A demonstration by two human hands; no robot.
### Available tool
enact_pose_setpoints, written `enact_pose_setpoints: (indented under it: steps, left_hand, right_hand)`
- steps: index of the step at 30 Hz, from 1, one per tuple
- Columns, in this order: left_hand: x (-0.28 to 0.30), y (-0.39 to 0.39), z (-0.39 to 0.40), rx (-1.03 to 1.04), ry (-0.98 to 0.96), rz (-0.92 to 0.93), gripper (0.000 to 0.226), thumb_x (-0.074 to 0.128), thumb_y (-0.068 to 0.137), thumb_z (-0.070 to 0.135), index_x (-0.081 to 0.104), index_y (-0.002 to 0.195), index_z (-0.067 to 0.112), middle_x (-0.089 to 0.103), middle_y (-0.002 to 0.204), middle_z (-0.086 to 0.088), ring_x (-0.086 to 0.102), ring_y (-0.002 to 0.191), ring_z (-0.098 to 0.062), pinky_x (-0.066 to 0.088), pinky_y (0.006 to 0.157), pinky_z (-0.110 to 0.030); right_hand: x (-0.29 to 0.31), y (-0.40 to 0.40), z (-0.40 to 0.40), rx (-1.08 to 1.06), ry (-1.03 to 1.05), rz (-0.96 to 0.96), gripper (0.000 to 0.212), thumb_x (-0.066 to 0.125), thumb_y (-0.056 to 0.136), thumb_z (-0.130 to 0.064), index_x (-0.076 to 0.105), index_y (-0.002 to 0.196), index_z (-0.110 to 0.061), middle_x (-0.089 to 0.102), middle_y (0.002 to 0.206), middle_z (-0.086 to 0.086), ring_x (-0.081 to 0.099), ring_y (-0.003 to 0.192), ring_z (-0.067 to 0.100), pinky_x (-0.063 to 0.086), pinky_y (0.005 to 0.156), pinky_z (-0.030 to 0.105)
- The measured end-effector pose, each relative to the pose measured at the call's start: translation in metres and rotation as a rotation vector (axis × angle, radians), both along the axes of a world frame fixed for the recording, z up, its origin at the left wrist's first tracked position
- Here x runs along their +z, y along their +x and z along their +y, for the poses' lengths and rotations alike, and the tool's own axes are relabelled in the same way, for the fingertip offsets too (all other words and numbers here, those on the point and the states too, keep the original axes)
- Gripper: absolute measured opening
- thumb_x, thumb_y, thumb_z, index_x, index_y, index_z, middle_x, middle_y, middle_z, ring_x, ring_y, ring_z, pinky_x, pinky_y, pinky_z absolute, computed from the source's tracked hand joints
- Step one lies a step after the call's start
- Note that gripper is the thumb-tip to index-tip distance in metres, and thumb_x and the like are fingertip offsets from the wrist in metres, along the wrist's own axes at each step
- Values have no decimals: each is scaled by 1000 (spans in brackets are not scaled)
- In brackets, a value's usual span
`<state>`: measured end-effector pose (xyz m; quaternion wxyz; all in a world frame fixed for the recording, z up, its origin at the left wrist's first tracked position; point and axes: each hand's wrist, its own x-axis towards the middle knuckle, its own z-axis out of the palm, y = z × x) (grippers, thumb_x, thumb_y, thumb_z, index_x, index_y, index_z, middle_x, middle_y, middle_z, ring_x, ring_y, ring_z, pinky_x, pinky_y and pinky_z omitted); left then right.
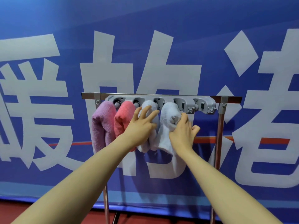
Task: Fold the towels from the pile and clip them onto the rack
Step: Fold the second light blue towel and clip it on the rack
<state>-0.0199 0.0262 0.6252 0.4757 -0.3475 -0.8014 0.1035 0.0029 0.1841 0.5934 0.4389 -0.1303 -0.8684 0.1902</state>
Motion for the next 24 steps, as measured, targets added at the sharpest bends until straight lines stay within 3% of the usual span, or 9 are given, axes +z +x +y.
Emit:
enact_pose_setpoints:
  steps: [6,10,13,15,17,20,24]
  left_hand:
    - [-1,5,3,-81,68,-98,21,70,57,12,65,73,25,54,131,-9,45,122,-44,13,99,-47]
    - [2,9,3,-104,97,-182,16,62,65,12,64,76,23,49,135,-10,38,126,-45,11,100,-46]
    - [-2,11,4,-128,126,-263,15,56,73,12,64,84,20,44,139,-12,30,131,-42,16,102,-52]
    - [-4,13,5,-136,173,-289,28,41,75,20,63,93,17,46,138,-13,30,129,-36,29,97,-55]
    - [-5,16,6,-150,282,-307,51,32,70,24,51,116,14,42,140,-15,25,128,-27,31,97,-49]
    - [-4,20,5,-108,413,-355,70,44,68,15,26,136,17,29,148,-12,19,133,-23,20,103,-37]
    - [1,23,1,-63,425,-445,70,56,75,10,31,141,7,25,150,-11,24,137,-28,23,107,-39]
  right_hand:
    - [2,8,24,-90,300,-60,69,65,71,1,39,134,-5,54,112,12,52,99,30,31,84,41]
    - [-4,11,16,30,153,-96,49,64,74,-8,45,119,-8,50,109,10,50,100,31,34,86,40]
    - [-12,17,3,219,-66,-95,42,62,83,-25,41,116,-8,49,112,11,54,99,35,43,77,40]
    - [-13,23,-4,315,-221,-105,45,59,86,-28,36,120,-10,53,115,14,57,98,39,48,73,42]
    - [-12,29,-7,351,-265,-112,53,59,87,-33,31,128,-14,55,122,14,57,104,39,50,77,45]
    - [3,36,-8,390,-233,-38,72,57,89,-43,15,144,-24,37,145,8,50,122,31,49,90,48]
    - [30,34,-3,412,-91,-15,65,52,92,-38,14,145,-35,24,149,-4,46,124,24,51,86,45]
